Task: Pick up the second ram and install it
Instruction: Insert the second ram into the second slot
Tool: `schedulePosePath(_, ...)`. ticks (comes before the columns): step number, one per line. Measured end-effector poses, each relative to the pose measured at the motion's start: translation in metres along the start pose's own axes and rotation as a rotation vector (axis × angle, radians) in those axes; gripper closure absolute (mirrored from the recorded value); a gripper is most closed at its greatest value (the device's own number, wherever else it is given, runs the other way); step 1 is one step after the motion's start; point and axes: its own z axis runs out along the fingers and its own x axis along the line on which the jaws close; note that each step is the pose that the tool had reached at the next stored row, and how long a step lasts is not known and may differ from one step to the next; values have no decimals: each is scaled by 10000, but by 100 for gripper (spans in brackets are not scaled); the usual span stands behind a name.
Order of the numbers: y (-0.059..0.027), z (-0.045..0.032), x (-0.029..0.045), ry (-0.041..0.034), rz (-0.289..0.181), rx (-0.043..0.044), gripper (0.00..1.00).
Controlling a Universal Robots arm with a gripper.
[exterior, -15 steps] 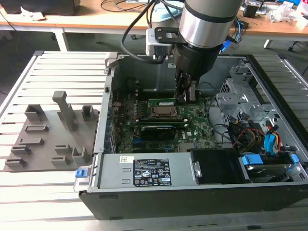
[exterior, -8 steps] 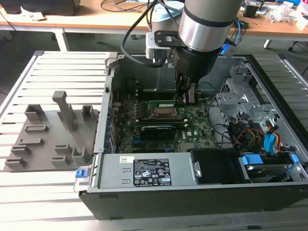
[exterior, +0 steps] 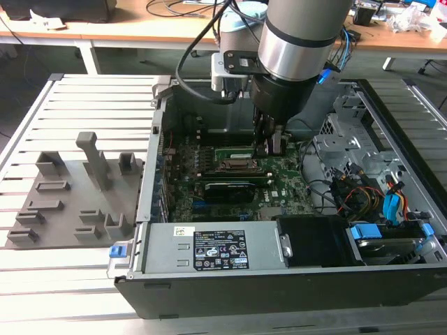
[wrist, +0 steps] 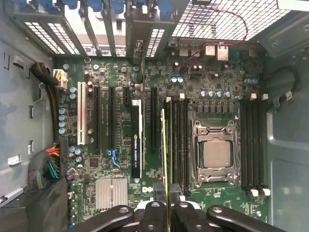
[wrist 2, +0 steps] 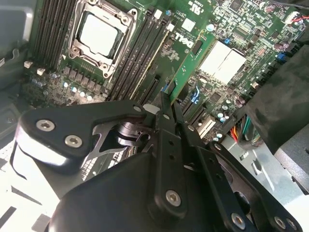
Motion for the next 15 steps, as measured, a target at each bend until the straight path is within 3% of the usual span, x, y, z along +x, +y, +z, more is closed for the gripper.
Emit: schedulePosePath(15,10,104,-83,0,0,0,86)
